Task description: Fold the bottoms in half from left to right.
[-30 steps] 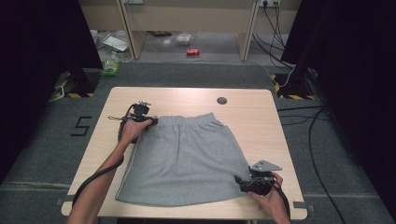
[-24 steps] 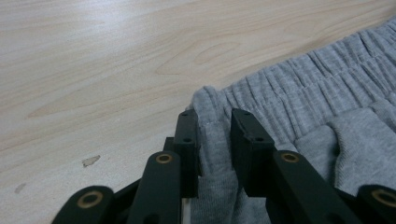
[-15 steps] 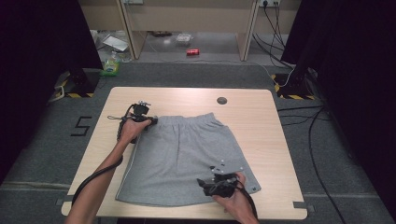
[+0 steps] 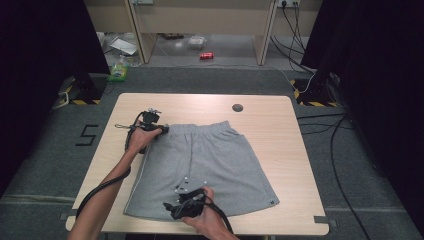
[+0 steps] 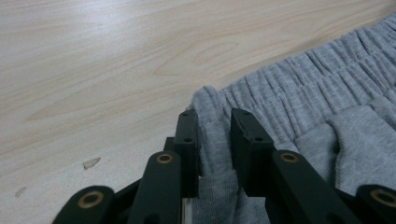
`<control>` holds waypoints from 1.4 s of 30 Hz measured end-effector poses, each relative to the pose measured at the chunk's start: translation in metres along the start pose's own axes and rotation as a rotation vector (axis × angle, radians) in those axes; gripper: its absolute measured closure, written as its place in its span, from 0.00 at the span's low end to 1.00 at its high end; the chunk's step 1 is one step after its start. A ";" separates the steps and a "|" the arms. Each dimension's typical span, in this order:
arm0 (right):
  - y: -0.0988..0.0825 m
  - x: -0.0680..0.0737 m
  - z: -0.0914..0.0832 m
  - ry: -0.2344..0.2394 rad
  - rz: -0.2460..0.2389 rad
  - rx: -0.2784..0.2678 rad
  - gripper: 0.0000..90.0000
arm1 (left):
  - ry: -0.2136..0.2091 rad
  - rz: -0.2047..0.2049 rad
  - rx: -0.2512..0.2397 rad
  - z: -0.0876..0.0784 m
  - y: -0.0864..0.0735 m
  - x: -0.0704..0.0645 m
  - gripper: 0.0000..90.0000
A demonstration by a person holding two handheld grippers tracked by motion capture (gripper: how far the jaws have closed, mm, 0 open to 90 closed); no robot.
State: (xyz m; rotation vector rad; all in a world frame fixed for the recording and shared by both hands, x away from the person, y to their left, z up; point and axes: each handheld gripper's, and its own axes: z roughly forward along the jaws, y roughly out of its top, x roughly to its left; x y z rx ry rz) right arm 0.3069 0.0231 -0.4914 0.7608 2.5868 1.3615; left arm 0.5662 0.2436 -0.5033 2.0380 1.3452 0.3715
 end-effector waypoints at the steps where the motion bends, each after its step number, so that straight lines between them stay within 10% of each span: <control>1: 0.002 0.004 0.006 0.013 -0.005 0.003 0.36 | 0.002 0.000 0.000 0.000 0.000 0.000 0.80; 16: 0.030 0.061 0.079 0.152 -0.106 0.061 0.49 | -0.006 0.005 -0.002 0.000 0.000 0.001 0.80; 21: 0.036 0.070 0.096 0.133 -0.155 0.088 0.50 | -0.007 0.005 -0.003 0.000 0.000 0.001 0.80; 28: 0.036 0.075 0.113 0.105 -0.213 0.122 0.49 | -0.007 0.006 -0.006 0.000 -0.001 0.001 0.80; 35: 0.039 0.071 0.111 0.078 -0.226 0.142 0.78 | -0.005 0.006 -0.001 0.000 0.000 0.001 0.80; 42: 0.038 0.058 0.106 0.140 -0.141 0.128 0.94 | -0.001 0.026 0.000 -0.002 0.003 -0.001 0.84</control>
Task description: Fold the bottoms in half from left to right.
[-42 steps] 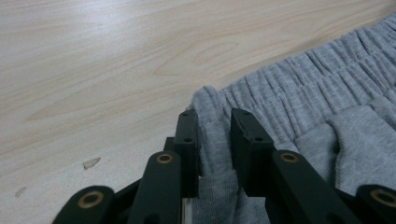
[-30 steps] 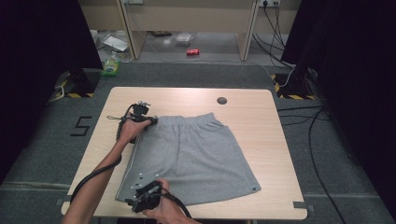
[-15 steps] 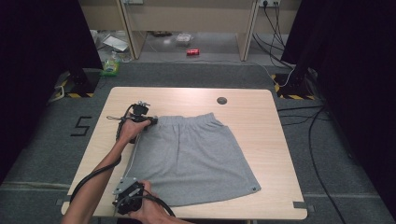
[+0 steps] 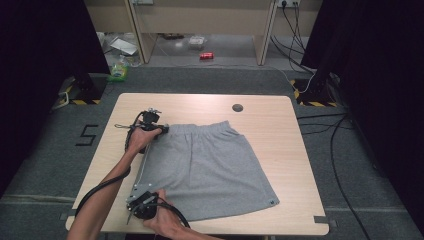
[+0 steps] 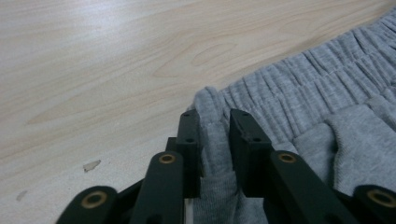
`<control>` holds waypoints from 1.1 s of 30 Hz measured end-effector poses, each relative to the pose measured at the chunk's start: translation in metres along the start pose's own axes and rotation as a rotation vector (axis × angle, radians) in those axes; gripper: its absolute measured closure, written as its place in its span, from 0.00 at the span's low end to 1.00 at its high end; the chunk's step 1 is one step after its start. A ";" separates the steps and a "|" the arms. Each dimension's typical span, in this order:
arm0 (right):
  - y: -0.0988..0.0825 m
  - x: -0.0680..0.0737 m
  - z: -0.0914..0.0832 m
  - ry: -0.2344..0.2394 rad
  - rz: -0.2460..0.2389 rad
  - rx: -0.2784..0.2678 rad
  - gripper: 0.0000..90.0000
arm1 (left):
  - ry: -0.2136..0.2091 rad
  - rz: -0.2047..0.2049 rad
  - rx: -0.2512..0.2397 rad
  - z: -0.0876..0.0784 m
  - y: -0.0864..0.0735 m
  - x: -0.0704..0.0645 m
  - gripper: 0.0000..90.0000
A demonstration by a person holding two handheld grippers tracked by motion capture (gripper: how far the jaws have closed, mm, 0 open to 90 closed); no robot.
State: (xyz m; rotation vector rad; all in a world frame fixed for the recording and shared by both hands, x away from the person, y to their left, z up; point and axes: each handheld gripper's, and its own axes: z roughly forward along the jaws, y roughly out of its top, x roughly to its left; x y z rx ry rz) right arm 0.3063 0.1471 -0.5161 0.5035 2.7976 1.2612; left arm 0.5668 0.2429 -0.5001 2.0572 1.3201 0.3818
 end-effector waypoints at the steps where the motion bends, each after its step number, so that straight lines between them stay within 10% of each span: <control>1: 0.000 -0.001 -0.002 0.009 0.009 -0.010 0.94 | 0.003 0.003 -0.002 -0.002 0.002 -0.001 0.87; 8: -0.006 -0.010 -0.049 0.054 0.062 -0.118 0.94 | -0.003 -0.026 -0.035 -0.023 0.025 -0.009 0.90; 21: -0.042 -0.036 -0.163 -0.041 0.175 -0.317 0.95 | -0.024 -0.048 -0.079 -0.035 0.072 -0.051 0.90; 33: -0.086 -0.045 -0.222 -0.139 0.248 -0.391 0.95 | -0.045 -0.005 -0.067 -0.021 0.099 -0.104 0.90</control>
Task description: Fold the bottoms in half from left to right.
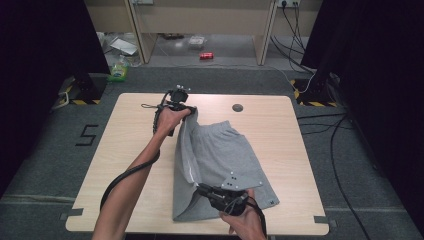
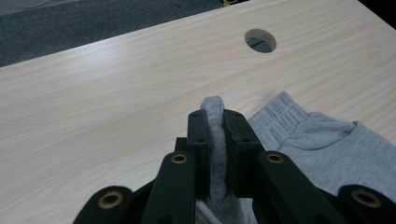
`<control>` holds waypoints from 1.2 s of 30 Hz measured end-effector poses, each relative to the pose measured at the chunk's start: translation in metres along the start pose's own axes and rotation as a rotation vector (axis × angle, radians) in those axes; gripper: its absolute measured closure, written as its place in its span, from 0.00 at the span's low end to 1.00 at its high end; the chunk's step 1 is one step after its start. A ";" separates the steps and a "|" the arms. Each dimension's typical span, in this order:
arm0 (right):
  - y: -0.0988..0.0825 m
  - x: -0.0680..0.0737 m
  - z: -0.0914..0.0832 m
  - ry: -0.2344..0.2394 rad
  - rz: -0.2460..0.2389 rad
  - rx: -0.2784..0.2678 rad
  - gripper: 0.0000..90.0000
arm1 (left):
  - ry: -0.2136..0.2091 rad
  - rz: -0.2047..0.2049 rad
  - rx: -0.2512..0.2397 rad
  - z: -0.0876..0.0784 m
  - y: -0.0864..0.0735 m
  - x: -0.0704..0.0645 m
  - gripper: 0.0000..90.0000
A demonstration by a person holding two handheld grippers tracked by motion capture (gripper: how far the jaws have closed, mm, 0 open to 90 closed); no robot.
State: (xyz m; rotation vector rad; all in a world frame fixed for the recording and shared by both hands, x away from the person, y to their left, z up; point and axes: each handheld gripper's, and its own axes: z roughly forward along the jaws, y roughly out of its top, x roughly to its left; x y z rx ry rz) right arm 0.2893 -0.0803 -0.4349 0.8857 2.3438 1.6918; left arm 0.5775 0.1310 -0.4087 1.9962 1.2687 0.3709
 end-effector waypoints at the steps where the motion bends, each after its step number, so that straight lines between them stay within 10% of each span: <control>1: -0.002 -0.001 -0.003 -0.006 0.005 -0.003 0.95 | -0.002 0.003 0.001 0.002 0.001 -0.003 0.90; 25: -0.030 -0.020 -0.061 -0.102 0.079 -0.060 0.95 | -0.053 0.073 0.062 0.061 0.022 -0.080 0.89; 36: -0.038 -0.029 -0.074 -0.141 0.108 -0.066 0.94 | -0.077 0.052 0.061 0.075 0.027 -0.095 0.85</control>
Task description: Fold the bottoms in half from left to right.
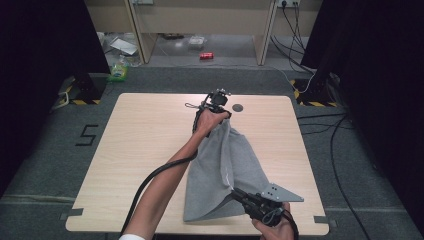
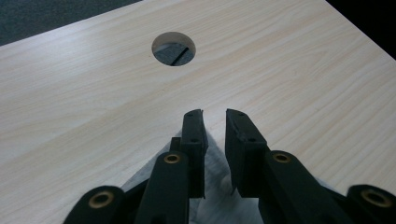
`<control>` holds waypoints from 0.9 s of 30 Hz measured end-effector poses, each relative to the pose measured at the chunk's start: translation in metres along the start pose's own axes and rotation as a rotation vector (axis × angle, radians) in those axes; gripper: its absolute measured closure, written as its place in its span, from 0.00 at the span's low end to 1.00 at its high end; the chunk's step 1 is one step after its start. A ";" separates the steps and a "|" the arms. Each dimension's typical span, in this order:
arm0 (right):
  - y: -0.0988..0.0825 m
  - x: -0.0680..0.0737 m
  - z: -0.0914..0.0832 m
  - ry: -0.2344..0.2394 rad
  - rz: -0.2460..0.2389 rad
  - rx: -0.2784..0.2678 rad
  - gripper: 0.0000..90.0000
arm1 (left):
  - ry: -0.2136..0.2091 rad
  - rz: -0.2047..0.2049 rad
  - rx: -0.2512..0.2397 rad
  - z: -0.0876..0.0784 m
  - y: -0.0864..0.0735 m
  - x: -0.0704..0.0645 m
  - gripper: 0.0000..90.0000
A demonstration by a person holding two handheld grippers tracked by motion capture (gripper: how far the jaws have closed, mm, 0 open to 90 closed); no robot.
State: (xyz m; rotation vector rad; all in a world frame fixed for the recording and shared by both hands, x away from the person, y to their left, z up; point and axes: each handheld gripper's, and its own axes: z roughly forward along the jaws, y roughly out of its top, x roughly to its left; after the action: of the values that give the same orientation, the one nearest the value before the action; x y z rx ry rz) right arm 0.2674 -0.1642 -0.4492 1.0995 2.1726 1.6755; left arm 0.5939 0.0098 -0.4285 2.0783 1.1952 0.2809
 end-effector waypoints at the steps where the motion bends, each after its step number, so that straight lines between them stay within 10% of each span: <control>1: -0.001 -0.001 0.000 -0.002 0.000 0.002 0.95 | -0.003 -0.002 -0.001 0.001 0.000 -0.001 0.85; 15: -0.013 -0.042 -0.020 -0.109 0.045 0.075 0.95 | -0.010 0.008 -0.045 -0.028 -0.004 0.013 0.79; 27: -0.009 -0.038 -0.055 -0.168 0.004 0.051 0.95 | 0.035 -0.058 -0.020 -0.031 -0.031 0.056 0.74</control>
State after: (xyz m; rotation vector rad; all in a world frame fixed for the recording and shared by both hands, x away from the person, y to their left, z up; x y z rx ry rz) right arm 0.2594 -0.2313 -0.4487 1.2110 2.1192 1.4790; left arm 0.5881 0.0804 -0.4351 2.0261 1.2661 0.3023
